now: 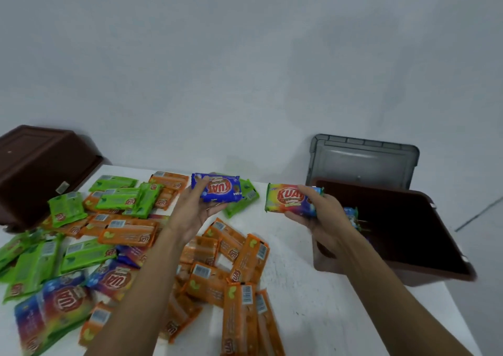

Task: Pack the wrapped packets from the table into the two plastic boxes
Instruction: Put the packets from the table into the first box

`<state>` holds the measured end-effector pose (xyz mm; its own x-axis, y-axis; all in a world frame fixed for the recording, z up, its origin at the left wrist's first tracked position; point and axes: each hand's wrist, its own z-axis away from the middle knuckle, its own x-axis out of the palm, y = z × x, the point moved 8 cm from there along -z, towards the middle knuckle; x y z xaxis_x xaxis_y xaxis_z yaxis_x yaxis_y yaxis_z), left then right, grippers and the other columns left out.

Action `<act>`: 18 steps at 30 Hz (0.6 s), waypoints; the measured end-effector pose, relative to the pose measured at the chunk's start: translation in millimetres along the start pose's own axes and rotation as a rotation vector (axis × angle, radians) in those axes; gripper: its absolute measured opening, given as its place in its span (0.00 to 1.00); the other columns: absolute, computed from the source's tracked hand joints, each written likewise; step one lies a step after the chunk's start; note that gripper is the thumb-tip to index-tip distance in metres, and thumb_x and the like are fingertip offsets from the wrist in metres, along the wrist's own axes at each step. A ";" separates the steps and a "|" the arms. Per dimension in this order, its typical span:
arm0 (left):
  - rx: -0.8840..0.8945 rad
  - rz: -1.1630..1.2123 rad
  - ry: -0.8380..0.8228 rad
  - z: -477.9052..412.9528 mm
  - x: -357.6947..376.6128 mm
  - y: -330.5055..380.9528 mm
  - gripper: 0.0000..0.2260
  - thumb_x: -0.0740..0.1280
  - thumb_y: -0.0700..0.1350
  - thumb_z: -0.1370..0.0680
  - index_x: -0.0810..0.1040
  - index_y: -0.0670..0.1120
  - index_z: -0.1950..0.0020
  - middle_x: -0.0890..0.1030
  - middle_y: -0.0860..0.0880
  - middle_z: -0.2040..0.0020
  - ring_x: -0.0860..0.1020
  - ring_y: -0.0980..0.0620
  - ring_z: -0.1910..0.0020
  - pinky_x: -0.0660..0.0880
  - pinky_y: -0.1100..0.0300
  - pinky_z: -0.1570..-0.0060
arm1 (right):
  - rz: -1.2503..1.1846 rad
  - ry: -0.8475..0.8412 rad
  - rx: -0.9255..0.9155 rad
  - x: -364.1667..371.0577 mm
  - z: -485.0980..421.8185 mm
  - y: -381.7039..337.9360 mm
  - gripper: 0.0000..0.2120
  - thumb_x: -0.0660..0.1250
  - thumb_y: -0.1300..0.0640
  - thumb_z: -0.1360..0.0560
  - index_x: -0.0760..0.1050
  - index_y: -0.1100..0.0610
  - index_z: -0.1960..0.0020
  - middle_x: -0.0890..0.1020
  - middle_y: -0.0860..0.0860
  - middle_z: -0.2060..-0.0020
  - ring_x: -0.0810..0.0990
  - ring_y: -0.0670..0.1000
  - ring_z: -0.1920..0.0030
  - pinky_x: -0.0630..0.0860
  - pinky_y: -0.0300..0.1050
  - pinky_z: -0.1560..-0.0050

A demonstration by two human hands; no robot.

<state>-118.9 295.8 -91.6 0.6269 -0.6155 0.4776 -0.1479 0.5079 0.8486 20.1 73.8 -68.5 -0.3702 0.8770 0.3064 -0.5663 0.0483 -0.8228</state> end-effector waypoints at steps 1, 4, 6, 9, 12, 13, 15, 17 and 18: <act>0.008 -0.025 -0.005 1.1 7.4 -3.0 0.15 0.62 0.46 0.20 0.75 0.43 0.35 0.81 0.40 0.41 0.82 0.43 0.47 0.80 0.49 0.49 | 0.022 0.020 -0.012 -11.1 0.9 -5.2 0.10 0.70 0.58 0.24 0.75 0.63 0.47 0.83 0.59 0.53 0.86 0.54 0.61 0.83 0.46 0.67; 0.026 -0.056 -0.007 4.3 34.5 -12.9 0.16 0.64 0.43 0.21 0.74 0.42 0.34 0.81 0.40 0.41 0.82 0.43 0.47 0.81 0.52 0.51 | 0.056 0.077 -0.054 -47.4 3.9 -21.6 0.15 0.72 0.57 0.25 0.75 0.64 0.43 0.83 0.60 0.50 0.86 0.54 0.58 0.82 0.45 0.67; 0.036 -0.038 -0.014 5.8 55.8 -20.0 0.16 0.65 0.41 0.21 0.74 0.41 0.34 0.81 0.40 0.42 0.82 0.43 0.48 0.82 0.53 0.54 | 0.075 0.109 -0.077 -71.1 6.5 -32.5 0.17 0.72 0.56 0.26 0.75 0.63 0.42 0.83 0.59 0.49 0.85 0.55 0.55 0.83 0.46 0.64; 0.051 -0.029 -0.033 8.4 90.8 -30.9 0.14 0.65 0.40 0.21 0.75 0.43 0.35 0.82 0.42 0.44 0.82 0.44 0.48 0.82 0.54 0.56 | 0.121 0.142 -0.102 -103.8 9.7 -47.2 0.15 0.72 0.55 0.26 0.76 0.61 0.44 0.83 0.58 0.49 0.84 0.56 0.51 0.84 0.48 0.60; 0.056 -0.071 -0.045 9.9 125.2 -46.5 0.11 0.66 0.41 0.22 0.77 0.46 0.39 0.83 0.44 0.47 0.83 0.46 0.51 0.82 0.54 0.56 | 0.136 0.148 -0.106 -131.9 7.8 -55.5 0.15 0.71 0.57 0.25 0.75 0.63 0.42 0.82 0.59 0.48 0.83 0.56 0.51 0.84 0.51 0.59; 0.062 -0.094 -0.044 9.5 135.2 -51.9 0.11 0.66 0.42 0.22 0.77 0.46 0.40 0.83 0.44 0.48 0.84 0.47 0.52 0.82 0.54 0.55 | 0.134 0.148 -0.099 -140.2 5.5 -56.2 0.15 0.70 0.58 0.24 0.74 0.63 0.41 0.81 0.59 0.47 0.83 0.57 0.51 0.84 0.51 0.58; 0.072 -0.134 -0.041 8.4 153.6 -63.2 0.10 0.66 0.43 0.21 0.77 0.47 0.40 0.83 0.45 0.48 0.84 0.48 0.52 0.82 0.53 0.54 | 0.118 0.140 -0.081 -153.6 0.1 -55.7 0.15 0.69 0.61 0.24 0.73 0.63 0.39 0.79 0.60 0.46 0.82 0.58 0.49 0.84 0.53 0.57; 0.075 -0.135 -0.034 7.3 168.1 -73.7 0.10 0.66 0.44 0.21 0.77 0.47 0.41 0.83 0.45 0.48 0.83 0.48 0.51 0.82 0.52 0.54 | 0.103 0.129 -0.070 -162.2 -8.3 -55.4 0.15 0.68 0.63 0.23 0.72 0.64 0.38 0.78 0.60 0.44 0.81 0.59 0.46 0.83 0.54 0.56; 0.072 -0.125 -0.025 6.7 173.9 -78.6 0.10 0.66 0.44 0.21 0.77 0.47 0.40 0.83 0.45 0.48 0.83 0.48 0.51 0.82 0.53 0.54 | 0.107 0.129 -0.061 -165.4 -13.5 -54.8 0.16 0.68 0.63 0.23 0.71 0.64 0.37 0.77 0.61 0.43 0.80 0.59 0.46 0.84 0.54 0.56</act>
<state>-3.3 144.8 -73.7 0.6245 -0.6869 0.3717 -0.1248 0.3820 0.9157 122.3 -67.5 -80.6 -0.3264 0.9324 0.1550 -0.4815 -0.0229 -0.8762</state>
